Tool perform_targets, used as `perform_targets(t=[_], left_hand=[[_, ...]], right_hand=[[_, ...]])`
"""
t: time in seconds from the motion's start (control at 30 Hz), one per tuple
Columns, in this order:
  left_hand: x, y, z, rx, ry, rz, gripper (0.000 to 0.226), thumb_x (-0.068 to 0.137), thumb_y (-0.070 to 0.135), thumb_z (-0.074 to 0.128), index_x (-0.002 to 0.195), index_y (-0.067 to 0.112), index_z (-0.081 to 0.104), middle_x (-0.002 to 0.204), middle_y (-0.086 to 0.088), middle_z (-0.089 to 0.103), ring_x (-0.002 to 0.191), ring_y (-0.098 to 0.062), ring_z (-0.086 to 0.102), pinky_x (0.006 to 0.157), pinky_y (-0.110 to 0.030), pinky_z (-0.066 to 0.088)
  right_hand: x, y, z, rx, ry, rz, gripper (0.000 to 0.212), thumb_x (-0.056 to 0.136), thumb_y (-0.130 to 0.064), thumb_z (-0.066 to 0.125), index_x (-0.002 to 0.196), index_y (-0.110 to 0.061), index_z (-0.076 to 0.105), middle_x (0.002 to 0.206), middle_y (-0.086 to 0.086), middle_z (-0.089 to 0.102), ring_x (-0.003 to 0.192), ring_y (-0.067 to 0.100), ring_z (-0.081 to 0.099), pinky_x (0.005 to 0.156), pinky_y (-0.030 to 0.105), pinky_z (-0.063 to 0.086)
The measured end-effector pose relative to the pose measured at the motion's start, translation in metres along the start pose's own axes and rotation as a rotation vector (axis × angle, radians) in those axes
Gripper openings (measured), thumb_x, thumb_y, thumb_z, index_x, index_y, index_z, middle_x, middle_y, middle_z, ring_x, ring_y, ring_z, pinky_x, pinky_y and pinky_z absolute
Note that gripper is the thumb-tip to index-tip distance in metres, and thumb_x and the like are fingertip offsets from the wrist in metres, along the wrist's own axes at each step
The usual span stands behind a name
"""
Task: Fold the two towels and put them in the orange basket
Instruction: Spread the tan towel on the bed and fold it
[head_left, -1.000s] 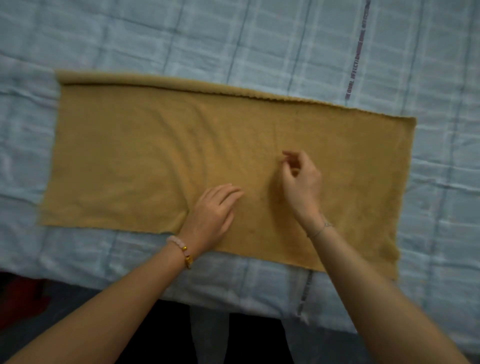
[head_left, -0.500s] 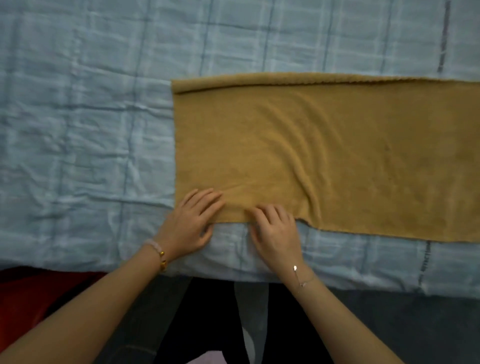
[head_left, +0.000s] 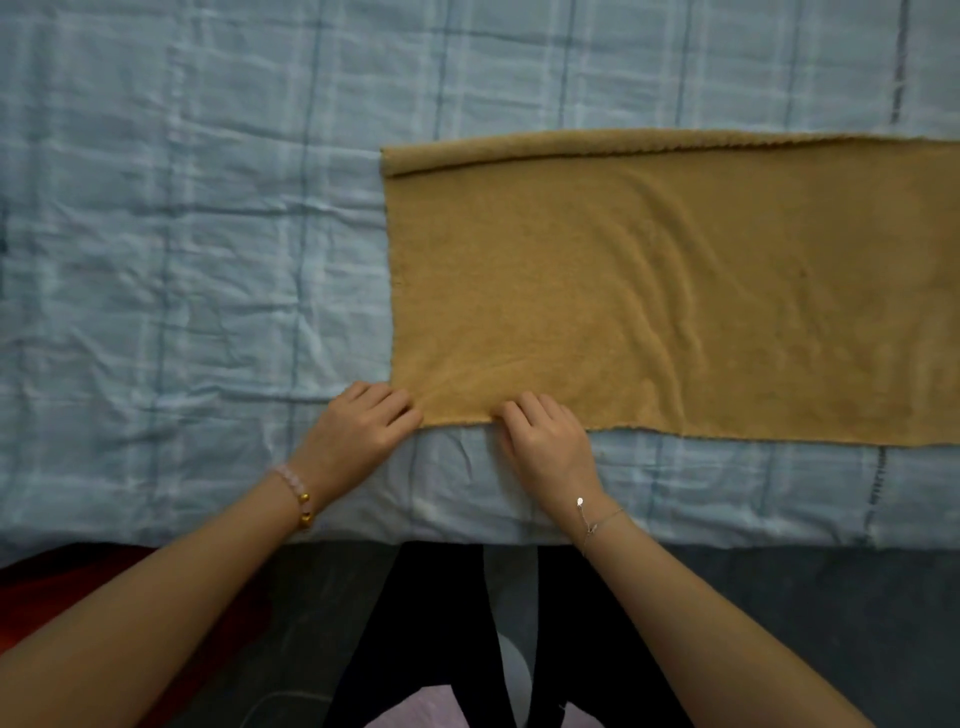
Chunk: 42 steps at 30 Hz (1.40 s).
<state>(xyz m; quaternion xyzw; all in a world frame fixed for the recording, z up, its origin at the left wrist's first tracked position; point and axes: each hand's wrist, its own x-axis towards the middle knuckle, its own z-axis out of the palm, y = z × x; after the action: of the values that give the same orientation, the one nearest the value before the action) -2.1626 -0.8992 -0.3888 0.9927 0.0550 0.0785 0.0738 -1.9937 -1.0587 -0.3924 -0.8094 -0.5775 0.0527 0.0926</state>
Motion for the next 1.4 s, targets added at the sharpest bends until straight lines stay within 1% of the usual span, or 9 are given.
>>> perform_targets(t=[0.17, 0.37, 0.43, 0.53, 0.7, 0.8, 0.93, 1.2, 1.4], left_hand=[[-0.021, -0.032, -0.017, 0.069, -0.043, 0.036, 0.015, 0.084, 0.004, 0.049, 0.079, 0.011, 0.061, 0.079, -0.01, 0.062, 0.065, -0.027, 0.055, 0.066, -0.034, 0.035], [-0.024, -0.04, -0.024, -0.049, -0.192, 0.029, 0.017, 0.076, 0.014, 0.048, 0.078, 0.008, 0.065, 0.083, -0.01, 0.063, 0.068, -0.028, 0.058, 0.069, -0.033, 0.037], [-0.015, -0.045, -0.026, -0.099, -0.216, -0.09, 0.023, 0.073, 0.018, 0.046, 0.082, 0.007, 0.065, 0.084, -0.011, 0.063, 0.07, -0.029, 0.059, 0.069, -0.032, 0.036], [0.02, -0.065, -0.023, -0.129, -0.134, -0.373, 0.025, 0.074, 0.02, 0.045, 0.088, 0.009, 0.063, 0.085, -0.011, 0.062, 0.072, -0.032, 0.06, 0.066, -0.037, 0.04], [0.099, -0.11, -0.011, -0.123, -0.052, -0.679, 0.03, 0.082, 0.02, 0.056, 0.109, 0.008, 0.059, 0.107, -0.015, 0.058, 0.097, -0.035, 0.055, 0.076, -0.042, 0.043], [0.128, -0.133, -0.003, -0.137, -0.061, -0.645, 0.035, 0.079, 0.022, 0.06, 0.114, 0.013, 0.058, 0.114, -0.014, 0.055, 0.103, -0.034, 0.052, 0.082, -0.042, 0.041], [0.147, -0.152, 0.005, -0.158, -0.066, -0.546, 0.035, 0.08, 0.029, 0.059, 0.113, 0.018, 0.059, 0.119, -0.011, 0.053, 0.105, -0.033, 0.05, 0.084, -0.041, 0.04], [0.178, -0.155, 0.012, -0.027, -0.081, -0.693, 0.04, 0.087, 0.037, 0.049, 0.124, 0.021, 0.049, 0.138, -0.009, 0.038, 0.119, -0.031, 0.041, 0.093, -0.044, 0.033], [0.196, -0.164, 0.013, -0.001, -0.101, -0.676, 0.034, 0.091, 0.033, 0.047, 0.119, 0.015, 0.051, 0.127, -0.012, 0.046, 0.114, -0.031, 0.044, 0.091, -0.043, 0.034]], right_hand=[[0.014, -0.034, 0.003, 0.071, -0.046, -0.025, 0.005, 0.072, -0.011, 0.06, 0.069, -0.015, 0.057, 0.067, 0.002, 0.054, 0.058, 0.023, 0.053, 0.047, 0.031, 0.039], [0.019, -0.041, 0.009, 0.082, -0.131, 0.027, 0.021, 0.065, -0.012, 0.073, 0.074, -0.016, 0.054, 0.07, 0.0, 0.054, 0.06, 0.022, 0.051, 0.05, 0.03, 0.036], [0.018, -0.041, 0.008, 0.075, -0.121, 0.014, 0.02, 0.065, -0.015, 0.073, 0.073, -0.016, 0.054, 0.069, 0.0, 0.054, 0.06, 0.022, 0.051, 0.051, 0.03, 0.035], [0.019, -0.04, 0.009, 0.063, -0.119, 0.009, 0.019, 0.065, -0.017, 0.072, 0.072, -0.017, 0.054, 0.068, -0.001, 0.054, 0.059, 0.022, 0.052, 0.05, 0.03, 0.035], [0.022, -0.039, 0.011, 0.077, -0.083, -0.003, 0.013, 0.069, -0.017, 0.067, 0.072, -0.018, 0.054, 0.066, -0.001, 0.055, 0.057, 0.022, 0.053, 0.048, 0.031, 0.038], [0.025, -0.041, 0.012, 0.069, -0.048, -0.021, 0.004, 0.072, -0.016, 0.057, 0.07, -0.019, 0.055, 0.064, -0.002, 0.055, 0.055, 0.02, 0.053, 0.047, 0.029, 0.035], [0.025, -0.044, 0.015, 0.078, -0.04, -0.03, 0.008, 0.072, -0.019, 0.066, 0.072, -0.021, 0.058, 0.064, -0.004, 0.057, 0.057, 0.018, 0.054, 0.05, 0.027, 0.035], [0.026, -0.045, 0.013, 0.102, -0.072, 0.001, 0.014, 0.067, -0.019, 0.07, 0.076, -0.022, 0.059, 0.067, -0.005, 0.058, 0.059, 0.017, 0.053, 0.053, 0.028, 0.034], [0.028, -0.043, 0.015, 0.107, -0.111, -0.005, 0.017, 0.066, -0.02, 0.074, 0.073, -0.023, 0.059, 0.065, -0.007, 0.057, 0.058, 0.016, 0.053, 0.053, 0.027, 0.036]])
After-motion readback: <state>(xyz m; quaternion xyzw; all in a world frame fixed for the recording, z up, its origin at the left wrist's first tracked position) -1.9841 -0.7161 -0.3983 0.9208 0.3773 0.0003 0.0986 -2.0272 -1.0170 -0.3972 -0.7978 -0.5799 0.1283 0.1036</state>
